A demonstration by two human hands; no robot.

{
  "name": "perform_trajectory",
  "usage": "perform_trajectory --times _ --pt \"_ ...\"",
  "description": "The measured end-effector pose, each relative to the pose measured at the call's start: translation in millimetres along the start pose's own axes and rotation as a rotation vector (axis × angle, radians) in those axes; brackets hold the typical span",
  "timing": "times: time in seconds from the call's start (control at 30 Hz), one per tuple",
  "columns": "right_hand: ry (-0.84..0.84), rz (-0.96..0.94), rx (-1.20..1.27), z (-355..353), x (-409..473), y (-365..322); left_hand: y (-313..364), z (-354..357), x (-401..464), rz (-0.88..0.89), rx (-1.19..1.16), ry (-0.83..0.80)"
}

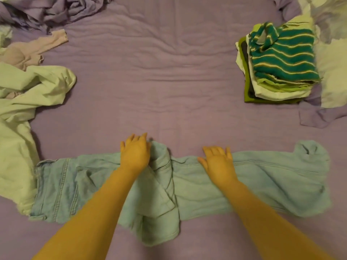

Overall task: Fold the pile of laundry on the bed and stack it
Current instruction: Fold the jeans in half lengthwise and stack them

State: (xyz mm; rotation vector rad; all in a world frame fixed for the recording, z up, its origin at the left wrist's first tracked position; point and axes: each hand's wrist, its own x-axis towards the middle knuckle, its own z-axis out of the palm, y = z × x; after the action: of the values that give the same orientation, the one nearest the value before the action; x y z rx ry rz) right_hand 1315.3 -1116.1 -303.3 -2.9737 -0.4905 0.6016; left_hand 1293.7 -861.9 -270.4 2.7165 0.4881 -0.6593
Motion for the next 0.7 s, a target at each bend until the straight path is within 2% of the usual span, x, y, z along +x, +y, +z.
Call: perform_trajectory --times 0.07,0.13,0.23,0.33,0.53,0.6,0.7 --pt "0.087 -0.097 0.056 8 5 -2 1 0 15 -0.091 -0.007 -0.071" --pt "0.130 -0.141 0.141 11 5 0 3 0 21 -0.119 -0.045 -0.073" --pt "0.207 -0.053 0.182 3 10 10 8 -2 21 -0.191 -0.129 -0.057" --pt "0.183 0.028 0.214 -2 24 16 15 -7 27 -0.303 -0.152 -0.078" --pt "0.185 0.063 0.211 2 36 8 17 -30 39 -0.147 0.030 -0.337" --pt "0.202 0.078 0.231 1 36 7 14 -34 42 -0.119 0.036 -0.323" --pt "0.314 0.010 0.255 1 35 9 2 -33 44 -0.062 -0.167 -0.243"
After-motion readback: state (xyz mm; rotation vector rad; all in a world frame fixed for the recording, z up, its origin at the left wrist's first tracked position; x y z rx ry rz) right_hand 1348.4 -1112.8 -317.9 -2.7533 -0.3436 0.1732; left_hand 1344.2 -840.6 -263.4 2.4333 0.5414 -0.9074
